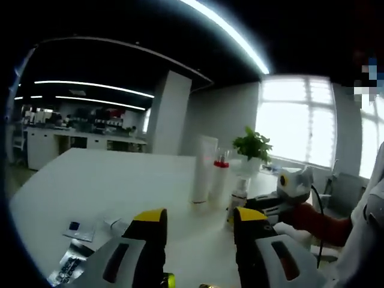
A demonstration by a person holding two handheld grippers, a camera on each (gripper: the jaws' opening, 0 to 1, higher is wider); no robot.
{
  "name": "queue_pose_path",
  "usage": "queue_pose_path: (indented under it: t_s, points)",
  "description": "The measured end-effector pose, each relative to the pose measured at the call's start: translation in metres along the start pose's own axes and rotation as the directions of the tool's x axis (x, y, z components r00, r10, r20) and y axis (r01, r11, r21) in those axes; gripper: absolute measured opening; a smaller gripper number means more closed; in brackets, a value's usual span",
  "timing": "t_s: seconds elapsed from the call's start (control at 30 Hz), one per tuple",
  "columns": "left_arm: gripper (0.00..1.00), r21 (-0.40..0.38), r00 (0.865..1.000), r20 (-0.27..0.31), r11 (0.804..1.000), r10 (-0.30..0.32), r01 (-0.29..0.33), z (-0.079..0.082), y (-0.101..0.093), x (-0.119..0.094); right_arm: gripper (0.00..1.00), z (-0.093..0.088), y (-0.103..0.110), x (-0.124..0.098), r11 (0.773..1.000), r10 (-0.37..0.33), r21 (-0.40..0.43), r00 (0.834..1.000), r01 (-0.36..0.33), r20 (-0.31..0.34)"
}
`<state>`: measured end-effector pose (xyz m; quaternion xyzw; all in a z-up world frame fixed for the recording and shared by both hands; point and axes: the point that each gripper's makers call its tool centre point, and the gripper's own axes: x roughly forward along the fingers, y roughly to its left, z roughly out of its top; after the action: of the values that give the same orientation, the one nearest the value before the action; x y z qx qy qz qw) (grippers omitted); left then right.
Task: Arrange the skincare products in the storage area until every visible bottle or jar stands upright without overlapping.
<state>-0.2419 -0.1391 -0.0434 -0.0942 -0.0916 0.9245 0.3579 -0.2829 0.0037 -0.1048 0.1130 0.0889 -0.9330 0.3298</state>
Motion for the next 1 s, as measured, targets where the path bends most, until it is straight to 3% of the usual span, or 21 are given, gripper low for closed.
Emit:
queue_pose_path:
  t_s: [0.33, 0.8, 0.83, 0.93, 1.0]
  points:
    - [0.49, -0.006, 0.999, 0.038, 1.0, 0.014, -0.014, 0.0, 0.006, -0.019, 0.23, -0.002, -0.011, -0.001, 0.998, -0.067, -0.022, 0.998, 0.067, -0.006]
    - [0.53, 0.051, 0.998, 0.054, 0.998, 0.041, -0.044, -0.005, 0.019, -0.049, 0.23, -0.001, -0.017, -0.002, 0.992, -0.126, -0.014, 0.992, 0.125, -0.015]
    - [0.53, 0.057, 0.998, 0.052, 0.997, 0.047, -0.05, -0.006, 0.021, -0.051, 0.23, -0.001, -0.018, -0.001, 0.991, -0.132, -0.014, 0.991, 0.131, -0.016]
    - [0.69, 0.067, 0.996, 0.054, 0.995, 0.067, -0.07, -0.007, 0.025, -0.056, 0.24, -0.001, -0.021, 0.0, 0.989, -0.145, -0.012, 0.989, 0.145, -0.019]
    - [0.67, 0.082, 0.996, 0.05, 0.993, 0.076, -0.079, -0.008, 0.028, -0.06, 0.24, -0.001, -0.023, 0.0, 0.988, -0.155, -0.014, 0.988, 0.154, -0.02]
